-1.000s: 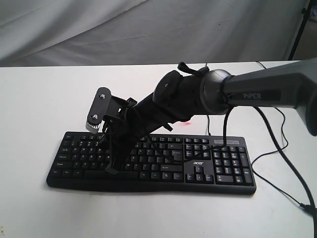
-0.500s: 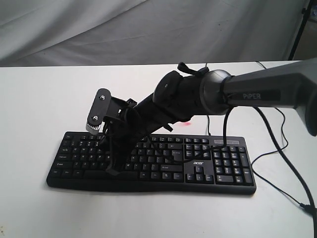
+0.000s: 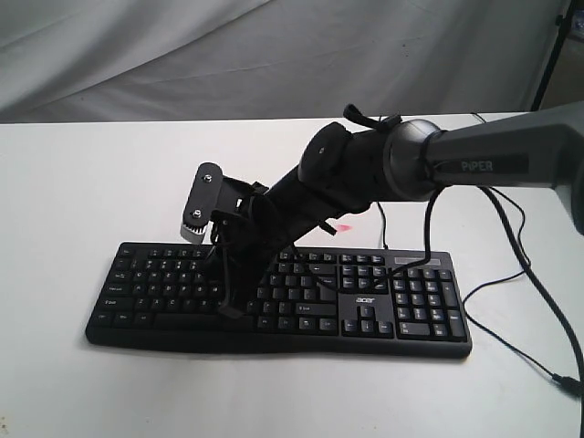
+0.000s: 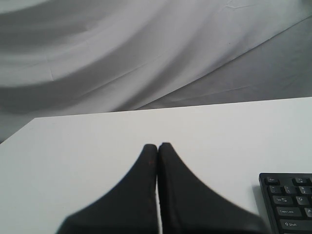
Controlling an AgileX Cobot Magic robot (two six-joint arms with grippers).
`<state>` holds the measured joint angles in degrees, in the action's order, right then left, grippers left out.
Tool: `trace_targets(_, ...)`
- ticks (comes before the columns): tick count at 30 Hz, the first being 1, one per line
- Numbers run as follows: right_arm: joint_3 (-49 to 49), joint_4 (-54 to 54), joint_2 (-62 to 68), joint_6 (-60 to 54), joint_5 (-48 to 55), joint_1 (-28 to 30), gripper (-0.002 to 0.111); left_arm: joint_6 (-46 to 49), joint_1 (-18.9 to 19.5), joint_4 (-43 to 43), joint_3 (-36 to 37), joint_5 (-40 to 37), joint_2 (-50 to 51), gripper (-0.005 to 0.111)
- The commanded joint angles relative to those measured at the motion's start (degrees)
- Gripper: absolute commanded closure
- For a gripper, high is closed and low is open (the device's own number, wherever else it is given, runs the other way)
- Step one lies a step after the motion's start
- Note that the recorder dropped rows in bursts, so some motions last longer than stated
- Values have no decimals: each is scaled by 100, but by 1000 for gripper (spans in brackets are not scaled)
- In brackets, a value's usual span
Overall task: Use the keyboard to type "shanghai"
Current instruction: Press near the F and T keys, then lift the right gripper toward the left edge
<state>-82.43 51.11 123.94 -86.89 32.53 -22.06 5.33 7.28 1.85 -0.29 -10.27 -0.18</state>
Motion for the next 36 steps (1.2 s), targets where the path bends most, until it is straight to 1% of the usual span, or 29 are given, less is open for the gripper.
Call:
trace_targets(1,-31,-18,-52,21,101,21,108,-16,-22,-3,29,30,18,106)
trace_targets(36,-31,65,128,5,111,8,108,-16,-22,-3,29,30,18,106)
